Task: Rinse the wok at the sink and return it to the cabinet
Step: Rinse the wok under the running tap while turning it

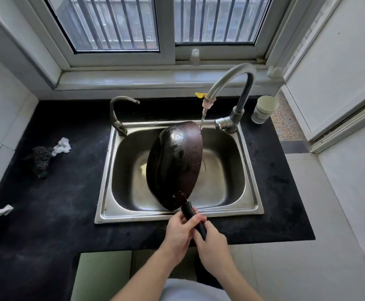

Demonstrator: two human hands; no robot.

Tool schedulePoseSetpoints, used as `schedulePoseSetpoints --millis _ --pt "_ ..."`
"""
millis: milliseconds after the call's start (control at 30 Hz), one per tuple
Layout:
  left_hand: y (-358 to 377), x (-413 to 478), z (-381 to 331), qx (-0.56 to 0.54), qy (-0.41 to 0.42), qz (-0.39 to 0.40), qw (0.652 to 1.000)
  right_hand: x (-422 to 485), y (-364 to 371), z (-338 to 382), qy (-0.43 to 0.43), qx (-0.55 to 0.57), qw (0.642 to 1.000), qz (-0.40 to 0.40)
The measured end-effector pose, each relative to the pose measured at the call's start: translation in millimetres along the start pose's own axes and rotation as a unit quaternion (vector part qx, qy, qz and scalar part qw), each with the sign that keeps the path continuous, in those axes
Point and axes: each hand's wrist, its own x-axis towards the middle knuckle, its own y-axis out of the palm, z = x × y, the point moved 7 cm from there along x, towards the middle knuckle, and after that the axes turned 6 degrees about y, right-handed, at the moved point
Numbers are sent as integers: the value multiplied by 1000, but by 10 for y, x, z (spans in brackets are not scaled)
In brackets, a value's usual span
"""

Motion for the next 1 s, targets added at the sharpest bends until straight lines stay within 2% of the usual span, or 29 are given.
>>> schedulePoseSetpoints --millis 167,567,1000 --pt "33 33 29 42 -10 22 999 79 -32 -147 -5 -30 999 -10" --pt "266 124 -18 117 13 52 992 199 -286 -218 -43 24 999 9" --pt "571 355 -127 164 28 14 986 497 -601 -144 -71 58 995 39"
